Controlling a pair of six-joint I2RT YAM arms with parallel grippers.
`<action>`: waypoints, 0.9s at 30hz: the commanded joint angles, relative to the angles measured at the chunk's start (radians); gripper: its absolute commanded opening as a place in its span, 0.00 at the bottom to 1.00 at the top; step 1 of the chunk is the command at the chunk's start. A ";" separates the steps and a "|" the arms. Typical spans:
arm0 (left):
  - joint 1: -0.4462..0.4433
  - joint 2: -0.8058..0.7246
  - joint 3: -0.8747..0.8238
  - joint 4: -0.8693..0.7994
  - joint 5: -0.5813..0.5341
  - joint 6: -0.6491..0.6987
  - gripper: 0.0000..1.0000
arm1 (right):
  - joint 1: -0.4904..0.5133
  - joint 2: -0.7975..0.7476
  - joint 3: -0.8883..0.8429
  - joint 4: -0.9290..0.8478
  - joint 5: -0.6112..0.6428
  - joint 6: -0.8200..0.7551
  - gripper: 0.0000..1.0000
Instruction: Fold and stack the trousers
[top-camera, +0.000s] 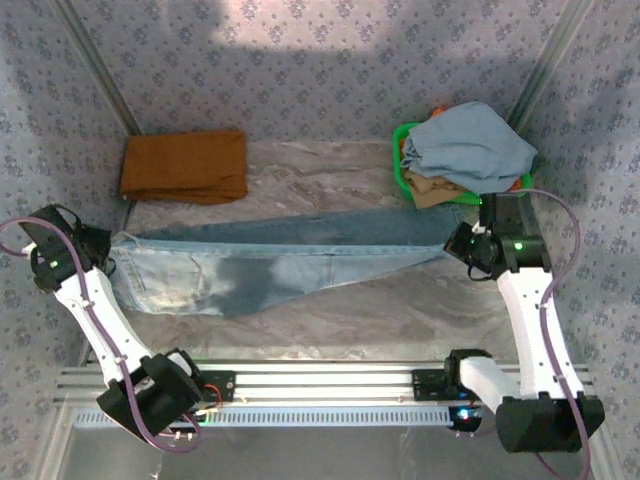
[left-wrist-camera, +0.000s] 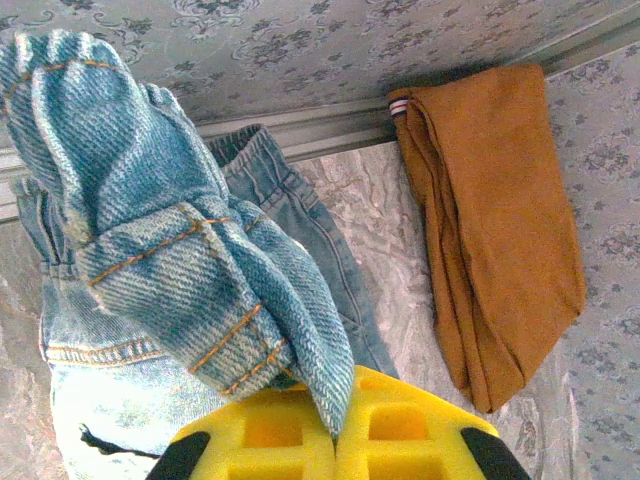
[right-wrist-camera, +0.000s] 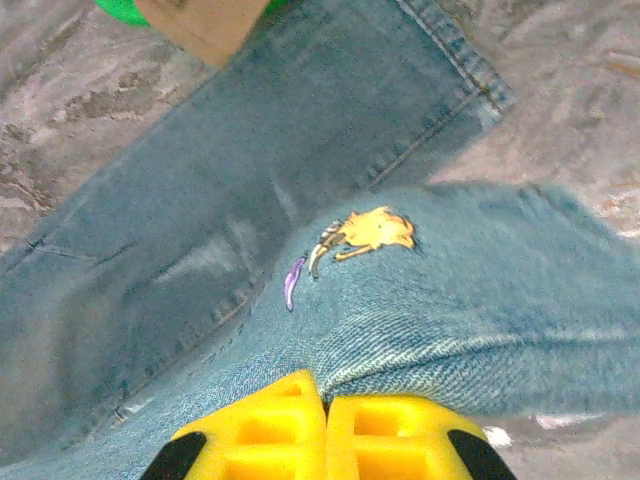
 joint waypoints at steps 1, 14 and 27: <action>0.025 0.004 0.001 0.122 -0.085 0.013 0.00 | -0.021 0.013 -0.022 -0.018 0.119 -0.050 0.00; -0.122 0.360 0.112 0.242 -0.183 -0.018 0.00 | -0.018 0.745 0.400 0.189 0.163 -0.149 0.00; -0.157 0.680 0.261 0.252 -0.164 -0.002 0.08 | 0.054 1.013 0.664 0.129 0.118 -0.178 0.41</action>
